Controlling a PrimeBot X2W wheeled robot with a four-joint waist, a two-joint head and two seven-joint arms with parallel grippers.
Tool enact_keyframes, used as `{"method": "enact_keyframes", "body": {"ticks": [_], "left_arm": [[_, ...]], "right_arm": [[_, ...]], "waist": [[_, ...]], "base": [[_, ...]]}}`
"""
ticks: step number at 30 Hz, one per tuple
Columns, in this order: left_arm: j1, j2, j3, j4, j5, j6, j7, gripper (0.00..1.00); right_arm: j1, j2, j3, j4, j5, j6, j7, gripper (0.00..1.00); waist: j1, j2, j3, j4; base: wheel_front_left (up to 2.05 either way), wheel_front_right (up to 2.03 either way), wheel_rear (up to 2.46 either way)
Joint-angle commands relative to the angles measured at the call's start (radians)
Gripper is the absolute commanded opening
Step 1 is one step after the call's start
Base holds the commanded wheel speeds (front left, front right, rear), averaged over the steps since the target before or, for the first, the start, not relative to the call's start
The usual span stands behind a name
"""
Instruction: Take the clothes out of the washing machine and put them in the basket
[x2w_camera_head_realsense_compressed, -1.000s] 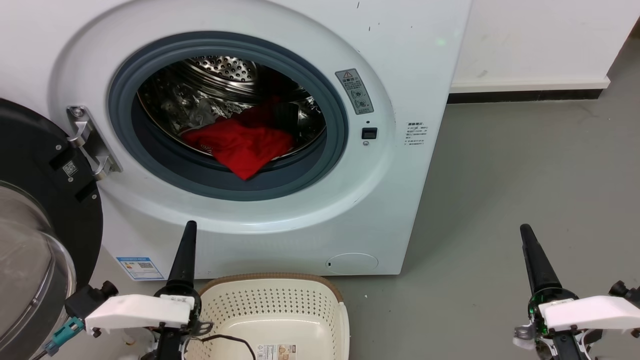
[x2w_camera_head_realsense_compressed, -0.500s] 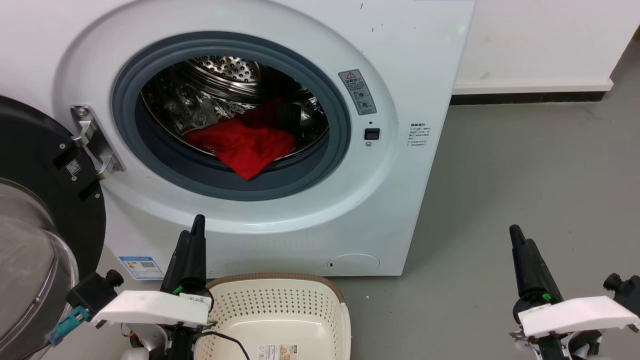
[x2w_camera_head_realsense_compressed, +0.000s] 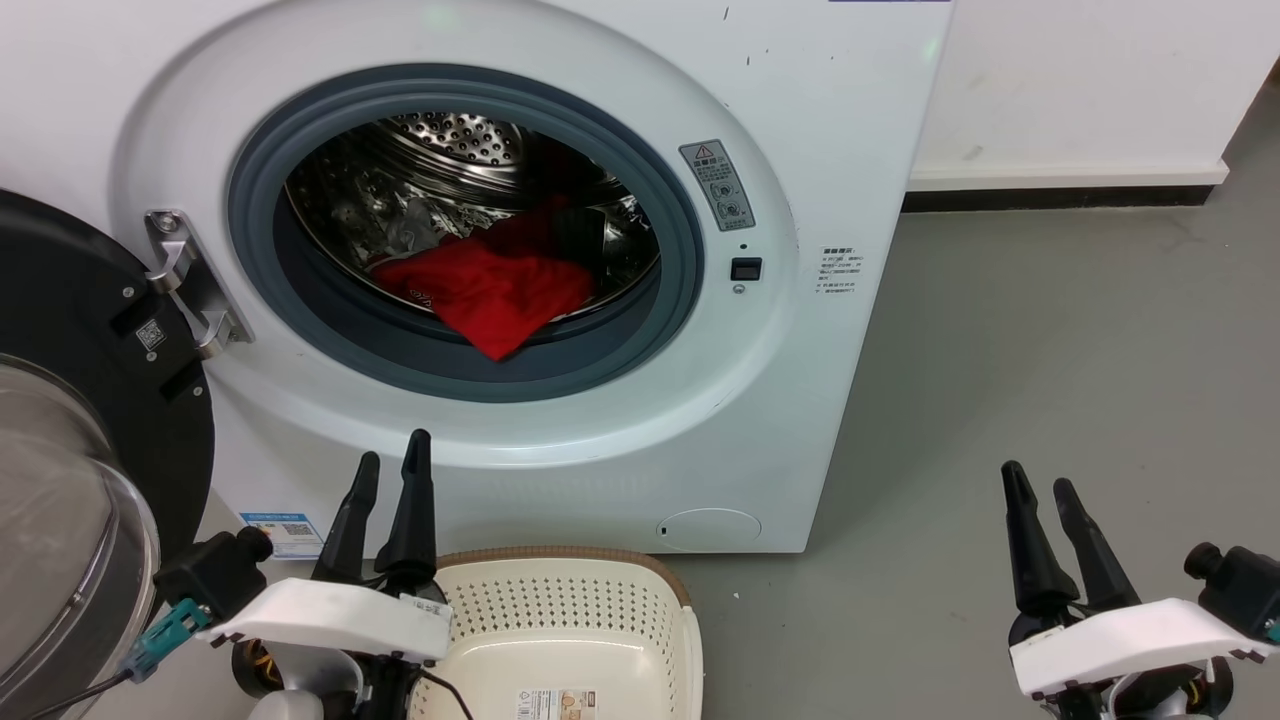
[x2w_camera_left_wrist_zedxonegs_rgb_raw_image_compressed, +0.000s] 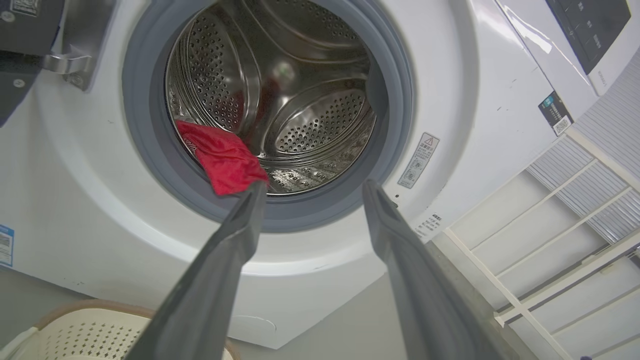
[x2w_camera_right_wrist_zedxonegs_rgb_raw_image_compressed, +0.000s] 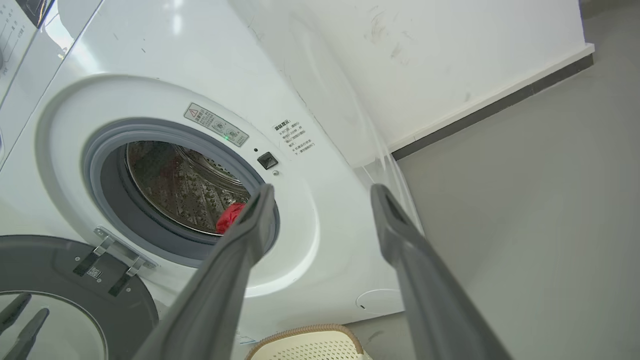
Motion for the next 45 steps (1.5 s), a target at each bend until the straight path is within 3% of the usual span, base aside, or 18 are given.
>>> {"method": "enact_keyframes", "body": {"ticks": [1, 18, 45], "left_arm": [[-0.018, 0.004, 0.0, -0.009, 0.041, 0.0, -0.009, 1.0], [-0.027, 0.002, -0.013, -0.002, 0.274, 0.022, -0.056, 1.0], [-0.033, 0.021, -0.026, 0.048, 0.538, 0.048, -0.114, 1.0]], "right_arm": [[-0.005, 0.0, 0.001, -0.018, -0.04, 0.0, -0.002, 1.0], [0.016, 0.0, 0.007, -0.055, -0.266, 0.0, 0.013, 1.0], [0.048, 0.001, 0.009, -0.092, -0.51, 0.0, 0.022, 1.0]], "waist": [[0.0, 0.0, 0.0, 0.0], [0.0, 0.0, 0.0, 0.002], [0.0, 0.0, -0.003, 0.007]], "base": [[0.0, 0.0, 0.0], [0.0, 0.0, 0.0], [0.0, 0.0, 0.0]]}}
